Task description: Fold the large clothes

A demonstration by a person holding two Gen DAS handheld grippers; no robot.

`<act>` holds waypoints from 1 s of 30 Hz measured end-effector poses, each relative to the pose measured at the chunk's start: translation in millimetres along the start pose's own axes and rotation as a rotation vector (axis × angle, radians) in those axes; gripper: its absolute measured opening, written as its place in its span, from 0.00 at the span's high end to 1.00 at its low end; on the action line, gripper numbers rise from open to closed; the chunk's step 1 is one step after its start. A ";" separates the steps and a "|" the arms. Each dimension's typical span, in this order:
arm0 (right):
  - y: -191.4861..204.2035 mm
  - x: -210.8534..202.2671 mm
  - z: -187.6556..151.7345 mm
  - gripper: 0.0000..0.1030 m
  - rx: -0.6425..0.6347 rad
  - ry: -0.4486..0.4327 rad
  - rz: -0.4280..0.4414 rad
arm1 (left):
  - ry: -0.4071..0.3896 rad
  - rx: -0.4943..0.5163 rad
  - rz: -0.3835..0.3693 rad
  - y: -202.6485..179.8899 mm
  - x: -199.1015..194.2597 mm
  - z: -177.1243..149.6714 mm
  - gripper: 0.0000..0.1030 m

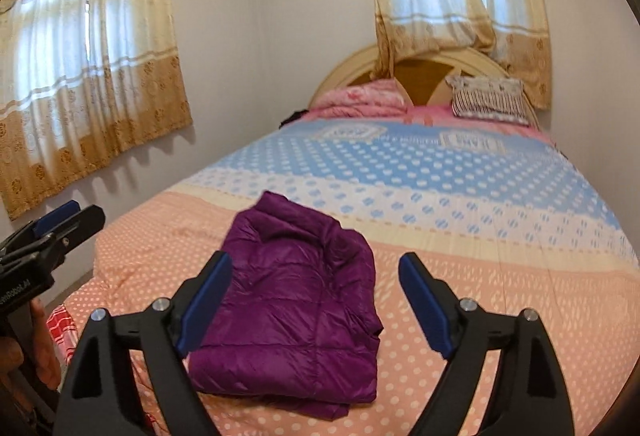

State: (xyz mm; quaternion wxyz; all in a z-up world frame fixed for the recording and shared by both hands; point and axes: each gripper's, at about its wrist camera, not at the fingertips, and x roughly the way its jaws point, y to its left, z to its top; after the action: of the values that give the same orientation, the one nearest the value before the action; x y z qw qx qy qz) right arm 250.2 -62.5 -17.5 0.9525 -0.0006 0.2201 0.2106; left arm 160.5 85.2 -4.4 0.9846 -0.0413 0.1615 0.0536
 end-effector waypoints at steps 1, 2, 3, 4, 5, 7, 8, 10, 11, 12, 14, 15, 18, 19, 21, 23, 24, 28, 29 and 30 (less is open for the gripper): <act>2.1 1.9 1.4 0.14 -0.007 -0.004 0.000 | -0.002 0.000 -0.002 -0.1 -0.2 0.3 0.19; 2.0 2.8 1.7 0.14 -0.011 -0.006 0.000 | 0.000 -0.001 0.000 0.0 0.5 0.4 0.19; 1.3 -1.0 1.1 0.14 -0.013 -0.008 0.001 | 0.001 -0.001 0.002 0.7 -0.4 -0.6 0.19; 1.0 1.0 1.2 0.14 -0.011 -0.006 0.004 | 0.000 -0.002 0.001 1.0 -1.0 -0.9 0.19; 0.3 1.3 0.1 0.14 -0.008 -0.004 0.005 | 0.003 -0.002 0.001 1.2 -1.0 -1.2 0.19; -1.6 0.0 -1.7 0.14 -0.001 -0.007 0.008 | 0.005 -0.005 0.006 1.4 0.6 -3.9 0.19; -1.5 -0.4 -2.7 0.14 0.002 -0.005 0.009 | 0.009 -0.007 0.009 1.7 2.0 -4.9 0.19; -0.4 -1.7 -5.2 0.14 0.002 -0.001 0.012 | 0.021 -0.013 0.009 1.9 3.9 -7.1 0.19; -0.2 -1.2 -6.4 0.14 0.002 0.001 0.012 | 0.024 -0.015 0.010 2.3 4.5 -7.4 0.19; 0.0 -2.4 -7.4 0.14 0.003 0.003 0.014 | 0.025 -0.016 0.012 2.2 4.8 -7.8 0.19; -1.0 -1.9 -9.0 0.14 0.009 0.006 0.018 | 0.024 -0.014 0.016 1.7 4.7 -8.0 0.19; -1.0 -1.6 -9.4 0.14 0.011 0.007 0.019 | 0.023 -0.014 0.016 1.6 4.8 -8.0 0.19; -1.0 -1.5 -10.1 0.14 0.012 0.008 0.020 | 0.024 -0.007 0.020 0.0 5.3 -8.9 0.19; -1.9 -1.5 -11.2 0.14 0.015 0.008 0.024 | 0.026 -0.006 0.020 -0.9 5.7 -9.4 0.19; -3.6 -0.9 -12.6 0.14 0.017 0.010 0.025 | 0.030 -0.005 0.020 -2.5 6.5 -10.6 0.19; -4.1 -0.5 -13.5 0.14 0.019 0.011 0.026 | 0.034 -0.003 0.019 -3.4 7.5 -11.3 0.19; -4.7 -0.3 -14.2 0.14 0.022 0.014 0.027 | 0.037 -0.001 0.019 -4.1 8.2 -11.8 0.19; -5.0 0.4 -15.1 0.14 0.025 0.016 0.030 | 0.040 0.002 0.020 -5.2 8.4 -12.6 0.19; -4.8 0.4 -15.3 0.14 0.025 0.017 0.031 | 0.042 0.002 0.020 -5.6 8.6 -12.7 0.19; -4.6 0.2 -15.6 0.14 0.024 0.016 0.031 | 0.041 0.003 0.020 -5.8 8.6 -12.8 0.19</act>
State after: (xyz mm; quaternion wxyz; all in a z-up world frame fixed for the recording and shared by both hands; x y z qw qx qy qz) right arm 245.6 -68.0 -32.1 0.9472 0.0124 0.2304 0.2229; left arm 165.2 79.0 -18.9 0.9805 -0.0395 0.1823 0.0623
